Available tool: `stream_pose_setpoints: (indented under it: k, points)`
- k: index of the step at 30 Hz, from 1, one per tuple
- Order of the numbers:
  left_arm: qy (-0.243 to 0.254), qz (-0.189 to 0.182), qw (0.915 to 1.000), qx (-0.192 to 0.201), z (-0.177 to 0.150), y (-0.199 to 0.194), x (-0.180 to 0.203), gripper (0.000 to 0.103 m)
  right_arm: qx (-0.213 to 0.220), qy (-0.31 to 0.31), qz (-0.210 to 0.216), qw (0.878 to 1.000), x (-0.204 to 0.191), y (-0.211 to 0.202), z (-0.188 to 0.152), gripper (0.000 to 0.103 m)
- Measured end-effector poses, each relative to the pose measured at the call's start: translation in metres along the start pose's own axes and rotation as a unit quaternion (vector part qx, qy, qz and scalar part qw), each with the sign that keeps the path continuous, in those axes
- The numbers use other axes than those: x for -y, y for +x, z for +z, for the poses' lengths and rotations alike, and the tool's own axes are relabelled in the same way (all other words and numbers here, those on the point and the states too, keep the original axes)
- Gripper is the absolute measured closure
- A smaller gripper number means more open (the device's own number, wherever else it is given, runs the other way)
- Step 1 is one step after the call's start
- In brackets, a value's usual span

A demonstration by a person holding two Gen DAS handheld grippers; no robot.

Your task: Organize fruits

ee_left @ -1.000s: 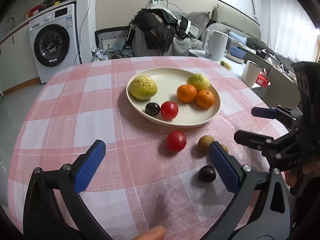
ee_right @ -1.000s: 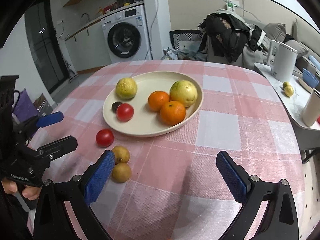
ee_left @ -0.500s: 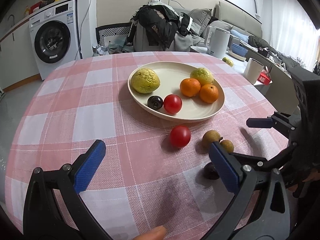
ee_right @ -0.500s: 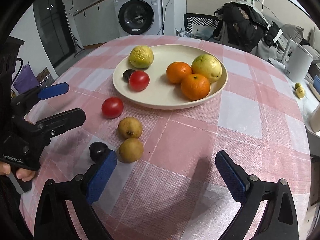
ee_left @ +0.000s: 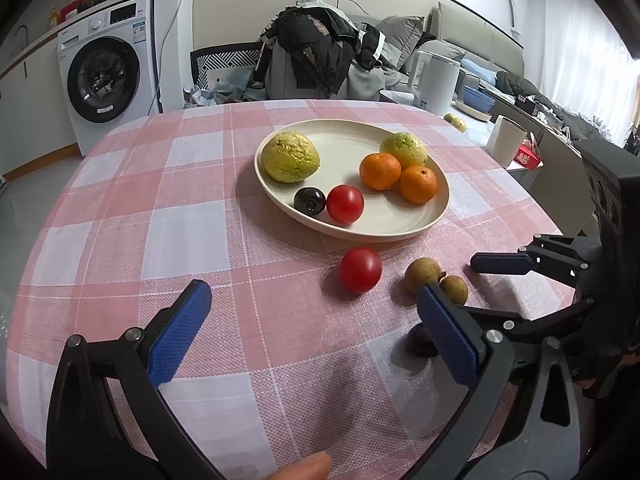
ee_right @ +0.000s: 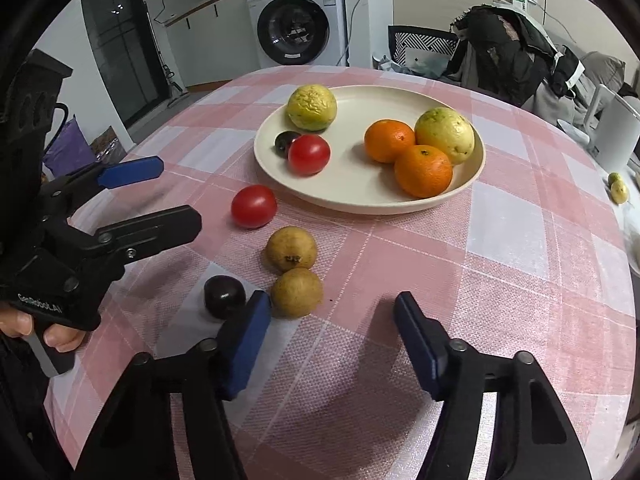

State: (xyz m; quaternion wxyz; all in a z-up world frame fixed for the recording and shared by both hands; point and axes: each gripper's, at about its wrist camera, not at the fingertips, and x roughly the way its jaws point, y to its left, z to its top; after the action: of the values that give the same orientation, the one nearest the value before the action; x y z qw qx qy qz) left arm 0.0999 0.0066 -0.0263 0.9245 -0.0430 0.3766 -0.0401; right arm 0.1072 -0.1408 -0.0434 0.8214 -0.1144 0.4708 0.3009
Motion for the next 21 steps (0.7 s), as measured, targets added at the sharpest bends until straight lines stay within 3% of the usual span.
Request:
stream_pose_setpoints:
  k: [6,11,21]
  points:
    - [0.001,-0.001,1.0,-0.002,-0.0002,0.0005,0.0009,0.001,0.005,-0.014,0.003,1.0,-0.0056,-0.0011,-0.0018,0.051]
    - [0.0,-0.002,1.0,-0.003,-0.0001,0.0005,0.0009,0.001,0.015,-0.021,0.008,1.0,-0.0087,-0.0026,-0.0013,0.073]
    - [0.003,-0.006,1.0,-0.004,0.0005,0.0001,0.0031,0.001,0.032,-0.031,0.017,0.999,-0.0107,-0.0076,0.0011,0.076]
